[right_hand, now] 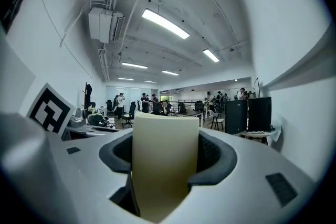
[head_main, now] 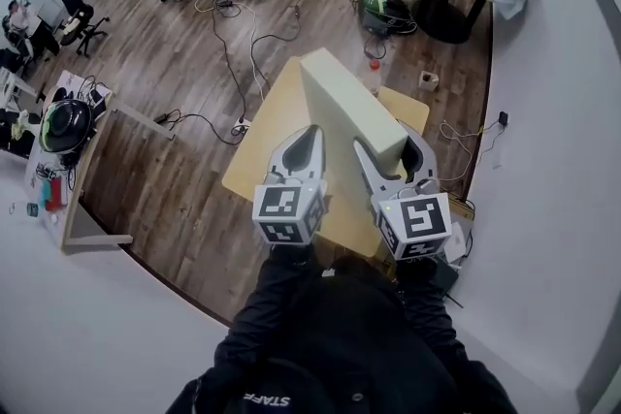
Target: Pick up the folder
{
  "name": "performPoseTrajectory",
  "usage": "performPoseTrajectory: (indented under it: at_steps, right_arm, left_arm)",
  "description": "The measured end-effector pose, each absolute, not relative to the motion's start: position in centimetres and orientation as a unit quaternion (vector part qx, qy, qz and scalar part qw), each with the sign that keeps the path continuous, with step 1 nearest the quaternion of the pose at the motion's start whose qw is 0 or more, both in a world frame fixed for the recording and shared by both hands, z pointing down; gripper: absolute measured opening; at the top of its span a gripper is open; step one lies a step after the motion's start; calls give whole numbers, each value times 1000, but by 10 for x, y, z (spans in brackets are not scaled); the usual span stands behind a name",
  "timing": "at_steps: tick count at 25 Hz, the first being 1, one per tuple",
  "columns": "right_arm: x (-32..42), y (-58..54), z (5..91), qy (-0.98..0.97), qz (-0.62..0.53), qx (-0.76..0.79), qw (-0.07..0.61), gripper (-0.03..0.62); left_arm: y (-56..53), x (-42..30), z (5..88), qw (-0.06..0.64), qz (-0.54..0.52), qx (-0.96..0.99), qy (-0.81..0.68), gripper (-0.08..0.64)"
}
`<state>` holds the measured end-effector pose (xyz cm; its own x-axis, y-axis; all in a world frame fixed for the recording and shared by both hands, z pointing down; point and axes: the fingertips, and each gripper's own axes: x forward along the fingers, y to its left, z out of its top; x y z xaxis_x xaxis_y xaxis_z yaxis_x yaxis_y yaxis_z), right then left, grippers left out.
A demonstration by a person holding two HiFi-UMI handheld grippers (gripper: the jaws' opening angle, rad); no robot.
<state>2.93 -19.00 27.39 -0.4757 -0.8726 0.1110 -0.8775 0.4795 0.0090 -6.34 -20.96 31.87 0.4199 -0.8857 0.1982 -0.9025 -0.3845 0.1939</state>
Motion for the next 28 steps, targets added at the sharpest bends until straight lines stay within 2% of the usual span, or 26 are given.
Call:
performPoseTrajectory:
  at_steps: [13,28]
  right_arm:
    - [-42,-190,229,-862,-23,504,48,290]
    - [-72,-192,215,-855,-39,515,49,290]
  left_arm:
    - [-215,-125,279,112,3,831,-545,37]
    - [-224,-152,265,95,-11,835,-542,37]
